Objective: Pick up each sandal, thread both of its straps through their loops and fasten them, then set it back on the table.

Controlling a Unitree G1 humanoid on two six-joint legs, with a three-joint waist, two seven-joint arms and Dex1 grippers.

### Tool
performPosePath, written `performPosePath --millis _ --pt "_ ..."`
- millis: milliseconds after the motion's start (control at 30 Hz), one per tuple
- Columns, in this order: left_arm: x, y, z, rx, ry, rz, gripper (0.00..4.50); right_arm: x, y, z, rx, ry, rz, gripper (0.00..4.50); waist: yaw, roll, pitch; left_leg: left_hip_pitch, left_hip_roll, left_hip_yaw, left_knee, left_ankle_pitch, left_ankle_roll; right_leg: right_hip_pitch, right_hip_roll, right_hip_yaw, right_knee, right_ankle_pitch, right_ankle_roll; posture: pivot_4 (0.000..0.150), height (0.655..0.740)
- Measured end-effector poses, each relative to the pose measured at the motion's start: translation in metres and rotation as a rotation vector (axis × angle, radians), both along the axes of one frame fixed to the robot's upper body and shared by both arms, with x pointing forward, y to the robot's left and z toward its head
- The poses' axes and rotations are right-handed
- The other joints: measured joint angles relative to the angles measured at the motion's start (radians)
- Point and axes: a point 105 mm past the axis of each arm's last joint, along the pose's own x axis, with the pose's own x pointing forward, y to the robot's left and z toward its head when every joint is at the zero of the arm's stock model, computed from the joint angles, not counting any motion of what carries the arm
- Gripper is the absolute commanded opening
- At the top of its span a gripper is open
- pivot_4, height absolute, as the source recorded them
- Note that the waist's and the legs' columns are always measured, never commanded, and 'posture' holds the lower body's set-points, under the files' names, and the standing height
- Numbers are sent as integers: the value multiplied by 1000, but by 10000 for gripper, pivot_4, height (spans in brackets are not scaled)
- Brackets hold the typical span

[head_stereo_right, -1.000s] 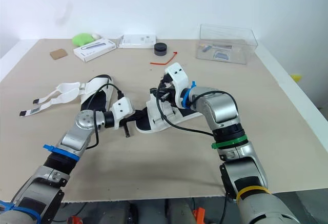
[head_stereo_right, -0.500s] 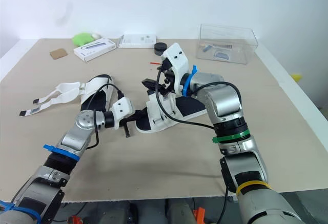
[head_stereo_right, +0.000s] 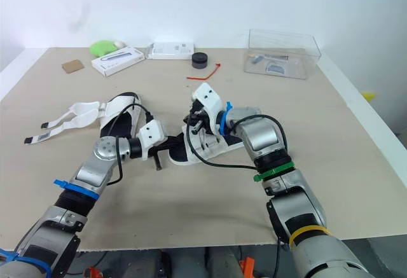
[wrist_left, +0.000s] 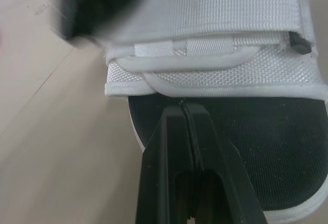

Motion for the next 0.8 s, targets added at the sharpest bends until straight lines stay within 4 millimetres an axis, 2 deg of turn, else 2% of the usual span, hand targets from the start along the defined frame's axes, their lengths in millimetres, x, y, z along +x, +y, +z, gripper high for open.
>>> performPosePath --millis 300,333,367,400,467,533,567,600,667,700,800 --pt "0 0 0 0 2 6 0 4 2 -1 -58 -29 27 122 0 0 0 1 0 0 0 0 0 0 0 0 0 0 0 1500 7400" --pt "0 0 0 0 2 6 0 4 2 2 -52 -33 26 5008 0 0 0 0 0 0 0 0 0 0 0 0 1 0 0 1500 7400" --pt "0 0 0 0 2 6 0 5 1 5 -43 -38 22 6452 0 0 0 0 0 0 0 0 0 0 0 0 1 0 0 1500 7400" --pt "0 0 -1 -1 2 4 0 11 -10 28 7 -73 -3 12060 0 1 1 -2 0 0 0 0 0 -2 -1 0 0 0 0 1500 7400" --pt "-1 0 0 -1 0 2 0 14 -18 44 24 -109 -7 17128 0 1 1 -2 0 0 0 0 0 -2 -1 0 0 0 0 1500 7400" --pt "-3 -2 1 -8 0 -11 0 17 -47 70 8 -201 9 25667 1 1 1 -2 -1 0 -2 0 0 -2 -1 -1 -1 0 0 1500 7400" --pt "-4 -1 1 -9 0 -12 0 18 -52 73 5 -213 5 29407 2 1 1 -2 -1 0 -2 0 0 -2 -1 -1 -1 0 0 1500 7400" --pt "-5 -1 0 -10 3 -14 0 19 -70 81 -8 -251 -6 32172 2 1 1 -2 -1 0 -3 0 0 -2 -2 -1 -2 0 0 1500 7400" --pt "-7 -1 2 -25 19 -30 0 21 -99 70 -129 -290 14 40017 2 1 0 -1 -2 0 -4 -1 0 -1 -2 -1 -3 0 0 1500 7400" --pt "-11 1 4 -47 37 -53 0 18 -124 43 -220 -238 32 43502 0 1 1 -1 -2 1 -6 -1 1 -2 -2 0 -3 0 1 1500 7400" --pt "-14 5 6 -74 71 -69 7181 14 -134 13 -221 -145 62 45000 -12 3 2 -2 -2 4 -7 -2 1 -6 -1 5 -2 0 1 1500 7400"
